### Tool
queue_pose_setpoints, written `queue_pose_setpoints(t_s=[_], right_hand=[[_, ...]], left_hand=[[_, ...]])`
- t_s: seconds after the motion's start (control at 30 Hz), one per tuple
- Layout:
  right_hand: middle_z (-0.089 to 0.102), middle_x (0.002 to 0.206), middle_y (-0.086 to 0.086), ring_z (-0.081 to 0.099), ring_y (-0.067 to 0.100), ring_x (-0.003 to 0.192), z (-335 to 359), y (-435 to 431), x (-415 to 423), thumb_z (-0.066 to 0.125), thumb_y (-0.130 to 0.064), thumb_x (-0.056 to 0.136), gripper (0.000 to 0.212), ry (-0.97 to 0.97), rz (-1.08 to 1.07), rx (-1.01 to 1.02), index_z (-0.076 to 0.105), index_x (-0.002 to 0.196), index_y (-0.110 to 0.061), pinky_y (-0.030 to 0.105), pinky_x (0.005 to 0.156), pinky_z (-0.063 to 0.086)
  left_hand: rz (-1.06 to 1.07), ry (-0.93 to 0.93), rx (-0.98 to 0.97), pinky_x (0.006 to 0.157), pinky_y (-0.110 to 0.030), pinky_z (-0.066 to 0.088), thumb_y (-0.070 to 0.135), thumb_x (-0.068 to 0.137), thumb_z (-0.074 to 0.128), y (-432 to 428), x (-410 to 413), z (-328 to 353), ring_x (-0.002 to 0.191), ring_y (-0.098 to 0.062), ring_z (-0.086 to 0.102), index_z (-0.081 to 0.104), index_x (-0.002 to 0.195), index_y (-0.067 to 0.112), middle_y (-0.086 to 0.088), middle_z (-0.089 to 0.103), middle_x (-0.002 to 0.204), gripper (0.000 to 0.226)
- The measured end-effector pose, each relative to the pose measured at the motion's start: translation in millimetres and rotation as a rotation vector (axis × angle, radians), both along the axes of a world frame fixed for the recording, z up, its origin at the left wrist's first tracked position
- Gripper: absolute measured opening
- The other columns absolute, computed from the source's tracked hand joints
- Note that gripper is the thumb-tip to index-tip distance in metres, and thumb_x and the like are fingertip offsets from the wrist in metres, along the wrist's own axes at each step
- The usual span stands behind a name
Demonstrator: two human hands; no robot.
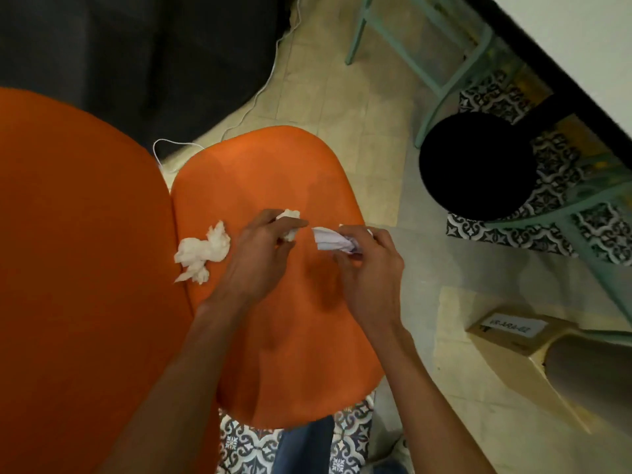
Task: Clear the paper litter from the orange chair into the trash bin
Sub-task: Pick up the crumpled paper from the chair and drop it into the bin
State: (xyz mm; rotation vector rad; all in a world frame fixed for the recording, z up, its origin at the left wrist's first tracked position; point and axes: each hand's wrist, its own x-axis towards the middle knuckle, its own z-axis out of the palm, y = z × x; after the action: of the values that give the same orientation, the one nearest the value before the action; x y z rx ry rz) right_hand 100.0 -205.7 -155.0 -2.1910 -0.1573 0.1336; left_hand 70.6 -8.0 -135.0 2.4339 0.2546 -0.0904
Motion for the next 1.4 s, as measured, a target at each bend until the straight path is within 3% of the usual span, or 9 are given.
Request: queue_pose_setpoints(t_s=[0.17,0.27,0.4,0.6,0.77,0.87,1.0,1.17,1.4], right_hand=[[0.071,0.113,-0.001,0.063,0.001,0.094,31,-83,-32,0.085,-0.017,0.092,0.027,-0.017,-0.165,0.031,0.078,0.117,-0.026,0.010,0.082,0.051],[0.072,0.113,-0.001,0.065,0.002,0.095,45,-131,-50,0.087,-0.014,0.090,0.030,-0.018,-0.214,0.022,0.078,0.117,-0.024,0.006,0.082,0.049],[0.073,0.116,0.001,0.066,0.004,0.095,66,-194,-77,0.081,-0.013,0.095,0.023,-0.047,-0.282,-0.015,0.079,0.117,-0.020,-0.001,0.085,0.043],[0.074,0.123,-0.013,0.067,0.012,0.108,90,-302,-116,0.074,-0.023,0.102,0.024,-0.048,-0.386,-0.045,0.078,0.124,-0.029,0.024,0.096,0.054],[0.074,0.122,-0.022,0.063,0.017,0.105,91,-385,-147,0.079,-0.032,0.097,0.027,-0.029,-0.527,-0.080,0.078,0.123,-0.035,0.007,0.093,0.038],[0.073,0.120,-0.019,0.068,0.012,0.101,85,-425,-164,0.080,-0.031,0.097,0.028,-0.039,-0.653,-0.031,0.075,0.124,-0.034,0.030,0.088,0.060],[0.075,0.116,-0.015,0.070,0.010,0.091,78,-481,-184,0.079,-0.026,0.099,0.025,-0.046,-0.800,-0.020,0.071,0.122,-0.033,0.038,0.082,0.062],[0.074,0.118,-0.003,0.071,0.011,0.086,69,-547,-201,0.077,-0.011,0.098,0.030,-0.110,-0.916,-0.086,0.075,0.126,-0.023,0.029,0.086,0.059],[0.061,0.118,0.005,0.068,0.027,0.098,43,-593,-180,0.070,-0.014,0.102,0.024,-0.014,-0.763,-0.289,0.076,0.124,-0.018,0.032,0.084,0.055]], left_hand=[[-0.077,-0.045,-0.078,0.102,-0.024,0.053,-0.001,0.097,0.069,-69,-16,28,0.118,-0.016,0.067,0.073,0.132,0.025,-0.003,0.065,0.138,0.044],[-0.142,-0.065,-0.090,0.097,-0.026,0.056,0.001,0.099,0.066,-119,-27,38,0.117,-0.017,0.067,0.070,0.135,0.024,-0.003,0.064,0.135,0.043],[-0.160,-0.066,-0.184,0.086,-0.013,0.055,0.005,0.100,0.067,-192,-42,54,0.109,-0.010,0.068,0.057,0.145,0.025,0.004,0.065,0.136,0.050],[-0.161,-0.004,-0.250,0.084,-0.035,0.058,0.021,0.101,0.070,-306,-61,70,0.103,-0.011,0.068,0.046,0.136,0.031,0.010,0.066,0.124,0.043],[-0.242,0.005,-0.279,0.081,-0.016,0.053,0.017,0.097,0.074,-394,-73,72,0.099,-0.004,0.067,0.056,0.129,0.025,0.011,0.069,0.116,0.037],[-0.293,-0.009,-0.288,0.082,-0.005,0.047,0.013,0.097,0.075,-438,-77,70,0.101,-0.005,0.067,0.062,0.128,0.021,0.005,0.067,0.118,0.035],[-0.352,0.024,-0.324,0.084,-0.005,0.050,0.017,0.097,0.076,-489,-80,64,0.104,0.000,0.066,0.064,0.130,0.021,0.004,0.062,0.123,0.036],[-0.433,0.042,-0.342,0.085,-0.009,0.054,0.016,0.096,0.076,-536,-81,56,0.103,0.005,0.067,0.065,0.131,0.022,0.005,0.061,0.125,0.037],[-0.494,0.061,-0.313,0.084,-0.006,0.052,0.016,0.097,0.076,-568,-76,49,0.100,0.008,0.067,0.067,0.131,0.024,0.006,0.060,0.123,0.037]])
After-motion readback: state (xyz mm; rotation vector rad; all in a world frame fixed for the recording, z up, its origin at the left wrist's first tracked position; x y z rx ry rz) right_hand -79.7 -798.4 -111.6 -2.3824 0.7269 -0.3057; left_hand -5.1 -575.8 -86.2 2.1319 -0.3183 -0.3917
